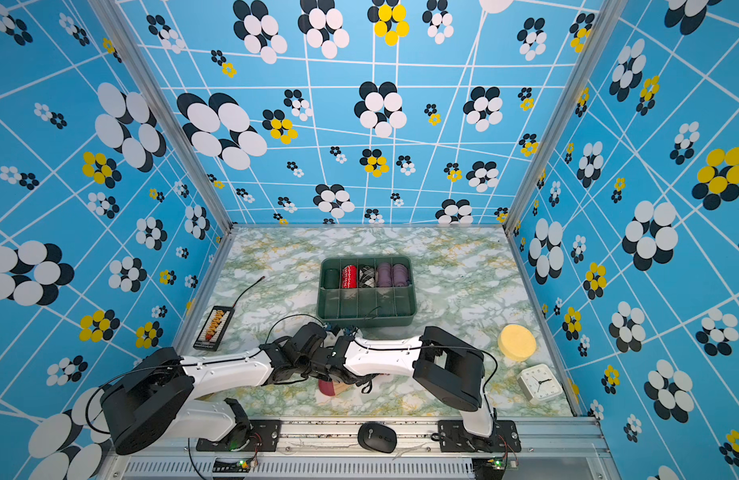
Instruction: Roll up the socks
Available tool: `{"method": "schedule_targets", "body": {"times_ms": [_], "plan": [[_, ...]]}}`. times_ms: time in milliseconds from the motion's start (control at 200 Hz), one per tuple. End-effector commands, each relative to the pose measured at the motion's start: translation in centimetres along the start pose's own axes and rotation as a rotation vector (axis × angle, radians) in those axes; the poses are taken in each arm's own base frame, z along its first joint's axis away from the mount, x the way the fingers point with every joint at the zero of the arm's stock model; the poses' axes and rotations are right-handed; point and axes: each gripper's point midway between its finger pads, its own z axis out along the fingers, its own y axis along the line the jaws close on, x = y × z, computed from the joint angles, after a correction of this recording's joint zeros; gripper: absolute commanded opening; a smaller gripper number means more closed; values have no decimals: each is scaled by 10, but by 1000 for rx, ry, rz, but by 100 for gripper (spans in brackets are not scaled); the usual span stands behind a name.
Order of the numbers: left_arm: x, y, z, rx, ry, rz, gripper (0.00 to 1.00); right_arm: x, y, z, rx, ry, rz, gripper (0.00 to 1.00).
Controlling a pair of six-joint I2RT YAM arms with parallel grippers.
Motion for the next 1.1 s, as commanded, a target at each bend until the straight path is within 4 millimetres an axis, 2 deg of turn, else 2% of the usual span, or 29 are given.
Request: {"method": "schedule_targets", "body": {"times_ms": [0,350,515,680,705,890,1095], "plan": [[4,4,1,-29,28,-9,8,-5,15,-2,-89,-23,33,21],[5,4,1,-32,34,-8,8,-1,22,5,-274,-4,135,21],[3,4,0,-35,37,-7,8,2,23,5,-398,3,202,31],[1,2,1,-34,40,-3,8,4,26,3,-496,-3,250,32],[1,2,0,-35,40,-3,8,3,25,3,-505,-5,257,35],[-2,0,0,-35,42,1,8,5,34,3,-592,10,282,38],[-6,-4,-3,-34,38,12,8,11,31,13,-634,47,342,38]]}}
